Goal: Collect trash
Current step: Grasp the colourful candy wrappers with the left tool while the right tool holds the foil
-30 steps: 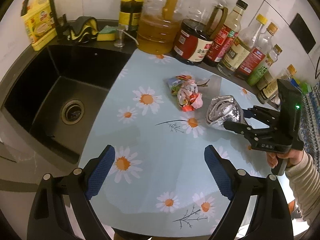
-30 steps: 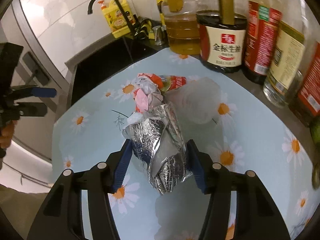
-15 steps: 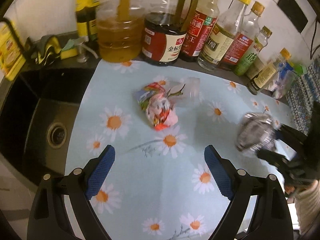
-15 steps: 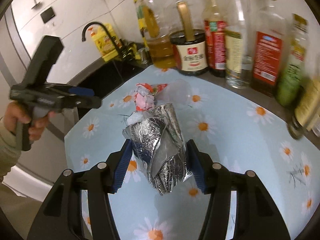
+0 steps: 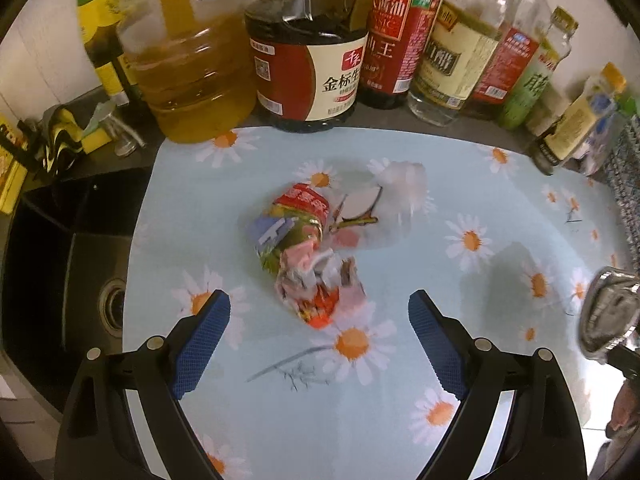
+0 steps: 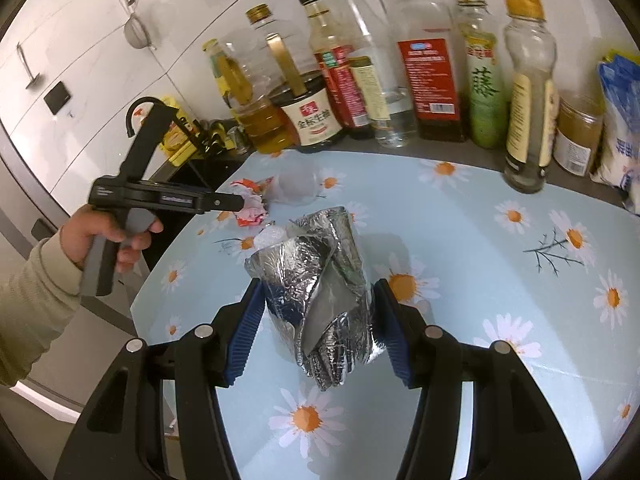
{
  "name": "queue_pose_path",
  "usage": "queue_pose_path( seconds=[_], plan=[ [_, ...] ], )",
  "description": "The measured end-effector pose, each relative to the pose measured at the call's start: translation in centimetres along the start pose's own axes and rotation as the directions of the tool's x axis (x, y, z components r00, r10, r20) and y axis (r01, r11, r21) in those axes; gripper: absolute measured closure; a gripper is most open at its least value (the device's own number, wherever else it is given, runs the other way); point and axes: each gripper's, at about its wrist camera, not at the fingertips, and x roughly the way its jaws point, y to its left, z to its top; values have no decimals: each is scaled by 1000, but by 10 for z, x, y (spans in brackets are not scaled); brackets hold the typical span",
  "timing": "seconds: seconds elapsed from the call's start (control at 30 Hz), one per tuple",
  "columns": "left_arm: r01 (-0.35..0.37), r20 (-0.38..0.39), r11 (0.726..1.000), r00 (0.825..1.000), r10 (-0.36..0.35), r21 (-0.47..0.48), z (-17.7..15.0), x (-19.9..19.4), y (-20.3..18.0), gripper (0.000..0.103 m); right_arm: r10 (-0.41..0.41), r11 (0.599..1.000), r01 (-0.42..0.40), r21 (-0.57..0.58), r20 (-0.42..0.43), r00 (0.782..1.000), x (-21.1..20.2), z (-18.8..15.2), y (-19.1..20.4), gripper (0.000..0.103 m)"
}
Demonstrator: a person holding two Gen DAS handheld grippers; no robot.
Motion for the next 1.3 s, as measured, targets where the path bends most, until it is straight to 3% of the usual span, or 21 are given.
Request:
queue_pose_path(
  seconds=[0.07, 0.13, 0.2, 0.3, 0.73, 1.07, 1.3],
  plan=[
    [-9, -4, 1000, 1000, 9, 10, 3, 5, -1, 17, 1, 1000, -1, 9, 0, 1000, -1, -1, -4, 47],
    [-7, -16, 1000, 1000, 8, 22, 6, 12, -2, 34, 2, 1000, -2, 13, 1, 1000, -2, -1, -7, 47],
    [-23, -28, 999, 999, 24, 32, 7, 17, -2, 38, 6, 1000, -6, 14, -1, 1000, -1, -1, -9, 47],
    [-22, -34, 999, 999, 23, 36, 7, 21, 0, 53, 13, 1000, -13, 13, -5, 1000, 2, 2, -10, 47],
    [23, 12, 999, 1000, -23, 34, -15, -11, 4, 55, 14, 1000, -14, 5, -20, 1000, 18, 4, 3, 47],
    [93, 89, 993, 991, -100, 79, -67, -64, 10, 55, -23, 1000, 23, -5, -22, 999, 27, -8, 50, 47],
    [154, 140, 981, 975, -170, 118, -105, -99, 24, 55, -74, 997, 74, 24, 3, 997, 20, -23, 92, 47]
  ],
)
